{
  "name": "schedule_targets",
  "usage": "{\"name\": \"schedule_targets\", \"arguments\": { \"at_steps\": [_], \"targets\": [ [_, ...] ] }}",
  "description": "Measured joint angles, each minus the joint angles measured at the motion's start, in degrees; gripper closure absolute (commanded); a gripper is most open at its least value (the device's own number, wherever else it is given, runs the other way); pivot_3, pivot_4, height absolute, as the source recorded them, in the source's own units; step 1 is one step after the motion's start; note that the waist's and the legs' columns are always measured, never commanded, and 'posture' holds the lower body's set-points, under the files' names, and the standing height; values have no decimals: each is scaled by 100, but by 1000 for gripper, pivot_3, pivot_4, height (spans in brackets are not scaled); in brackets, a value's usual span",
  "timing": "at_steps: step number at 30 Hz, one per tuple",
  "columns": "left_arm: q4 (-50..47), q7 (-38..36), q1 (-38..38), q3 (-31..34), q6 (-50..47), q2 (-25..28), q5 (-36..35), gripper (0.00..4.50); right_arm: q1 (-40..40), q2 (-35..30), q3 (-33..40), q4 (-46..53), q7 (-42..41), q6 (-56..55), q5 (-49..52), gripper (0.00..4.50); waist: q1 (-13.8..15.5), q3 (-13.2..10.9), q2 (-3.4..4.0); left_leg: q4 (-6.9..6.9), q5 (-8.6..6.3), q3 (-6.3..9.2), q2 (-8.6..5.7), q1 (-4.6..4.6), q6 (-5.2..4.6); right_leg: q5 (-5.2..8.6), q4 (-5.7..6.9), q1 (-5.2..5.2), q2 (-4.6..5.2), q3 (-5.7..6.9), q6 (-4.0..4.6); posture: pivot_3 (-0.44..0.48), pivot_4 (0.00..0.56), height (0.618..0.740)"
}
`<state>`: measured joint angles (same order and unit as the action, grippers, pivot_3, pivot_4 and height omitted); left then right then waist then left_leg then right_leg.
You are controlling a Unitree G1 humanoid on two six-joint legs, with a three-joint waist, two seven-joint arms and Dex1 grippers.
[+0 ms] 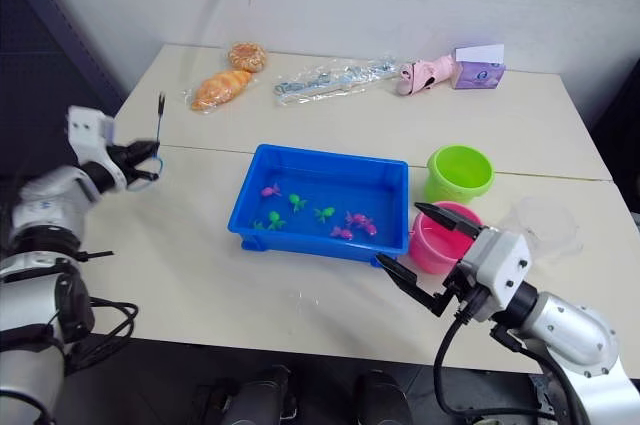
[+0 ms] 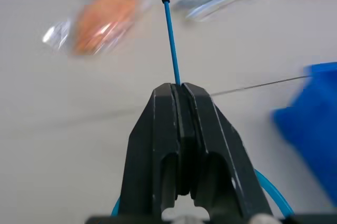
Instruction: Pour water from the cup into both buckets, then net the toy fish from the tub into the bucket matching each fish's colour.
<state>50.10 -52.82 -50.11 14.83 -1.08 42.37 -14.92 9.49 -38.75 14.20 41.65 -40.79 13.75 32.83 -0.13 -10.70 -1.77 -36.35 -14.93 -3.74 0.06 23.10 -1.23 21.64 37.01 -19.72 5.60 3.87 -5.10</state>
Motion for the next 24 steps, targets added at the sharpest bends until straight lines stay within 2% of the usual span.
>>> {"name": "schedule_targets", "arguments": {
  "at_steps": [1, 3, 6, 10, 14, 19, 24],
  "targets": [
    [-624, -708, 256, -17, 306, -18, -249, 4421, -180, -142, -1, 4, 39, 272, 183, 0, -2, -1, 3, -3, 0, 3, 0, -1, 0, 0, -6, 3, 2, 0, 1, 0, 150, 740],
    [-1409, -1512, 507, -169, 407, -115, -546, 4421, -481, -367, -9, 21, 54, 663, 465, 0, 1, -2, 4, -12, -1, 9, 2, -1, -2, 0, -14, 4, 2, 2, 1, 0, 150, 740],
    [-2130, -2393, 656, -722, 78, 68, -584, 4421, -929, -754, -60, 82, 237, 1442, 825, 0, 0, -4, 6, -14, 5, 14, 4, 2, -6, 1, -10, 4, -3, 5, 2, 0, 150, 740],
    [-3323, -3157, 618, -1528, -228, 158, -522, 4421, -1737, -1078, -335, 49, 444, 2345, 1178, 0, -6, -6, 11, -17, 4, 14, 3, 2, -14, 1, -11, 7, 0, 0, 2, 0, 150, 740],
    [-4076, -3291, 538, -2225, -346, -80, -293, 4421, -2429, -1079, -591, -168, 690, 3132, 1585, 0, -3, -9, 16, -17, 3, 16, 3, 8, -17, 1, -10, 5, 0, 1, 2, 0, 150, 740],
    [-4529, -3236, 501, -2610, -461, -371, -207, 4421, -2896, -957, -1058, -312, 798, 3738, 1827, 0, -13, -10, 17, -19, 5, 17, 3, 13, -20, 0, -2, 6, -1, 4, 2, 0, 150, 740],
    [-4492, -3028, 455, -2743, -463, -633, -24, 4421, -3198, -789, -1379, -389, 873, 4207, 2015, 0, -3, -11, 19, -27, 3, 23, 3, 17, -24, 0, -4, 7, -1, 9, 1, 0, 150, 740]
  ]
}}
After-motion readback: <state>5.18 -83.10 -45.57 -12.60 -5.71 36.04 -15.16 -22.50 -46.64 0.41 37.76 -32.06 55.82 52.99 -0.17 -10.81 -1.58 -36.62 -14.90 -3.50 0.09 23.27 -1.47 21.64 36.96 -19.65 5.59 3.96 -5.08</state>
